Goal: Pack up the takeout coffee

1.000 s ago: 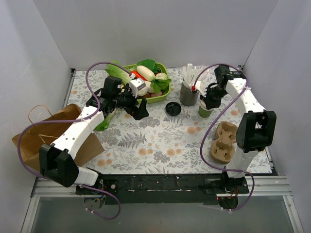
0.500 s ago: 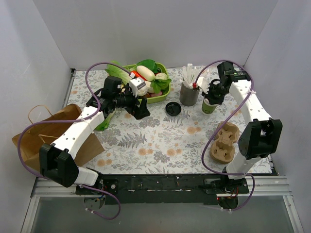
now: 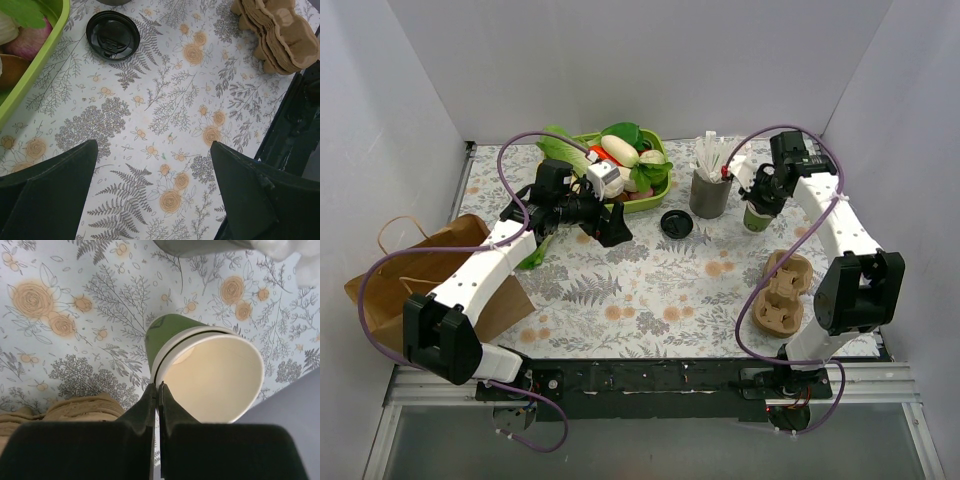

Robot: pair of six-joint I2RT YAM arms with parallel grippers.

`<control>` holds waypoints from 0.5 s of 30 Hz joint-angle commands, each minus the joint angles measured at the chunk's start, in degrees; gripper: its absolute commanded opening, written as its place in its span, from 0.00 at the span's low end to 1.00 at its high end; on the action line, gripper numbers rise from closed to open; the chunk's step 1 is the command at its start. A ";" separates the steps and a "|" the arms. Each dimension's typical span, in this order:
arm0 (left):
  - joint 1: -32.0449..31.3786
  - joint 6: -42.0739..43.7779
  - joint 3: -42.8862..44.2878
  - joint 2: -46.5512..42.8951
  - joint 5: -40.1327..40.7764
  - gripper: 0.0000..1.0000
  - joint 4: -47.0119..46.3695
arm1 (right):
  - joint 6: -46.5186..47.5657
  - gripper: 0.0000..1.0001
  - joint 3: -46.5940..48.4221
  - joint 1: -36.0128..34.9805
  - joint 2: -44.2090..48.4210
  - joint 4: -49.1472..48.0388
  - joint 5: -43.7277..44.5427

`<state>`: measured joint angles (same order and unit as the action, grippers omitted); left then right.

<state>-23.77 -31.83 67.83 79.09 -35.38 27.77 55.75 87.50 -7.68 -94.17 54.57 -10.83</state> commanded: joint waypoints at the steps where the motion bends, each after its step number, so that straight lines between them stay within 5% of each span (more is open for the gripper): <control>1: -0.40 -0.77 -0.51 -0.51 -1.54 0.98 -1.40 | -0.90 0.01 -3.49 -1.28 2.85 -7.72 4.16; 8: -0.49 -1.83 -0.25 0.27 -2.15 0.98 -1.31 | -10.12 0.01 4.51 2.93 -4.69 3.17 -5.24; 11: -0.58 -2.00 0.28 0.54 -2.15 0.98 -1.14 | -5.66 0.01 -5.65 -1.09 1.77 -10.15 7.90; 13: -0.66 -2.00 0.28 0.63 -2.07 0.98 -1.05 | -9.05 0.01 0.25 1.34 0.58 -5.56 1.80; 15: -0.66 -2.00 0.37 0.71 -1.98 0.98 -0.96 | -5.76 0.01 -1.35 -1.97 0.03 -7.44 17.11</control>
<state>-24.14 -33.52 67.81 79.85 -36.45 27.33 48.99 83.88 -6.79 -96.38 50.61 -6.70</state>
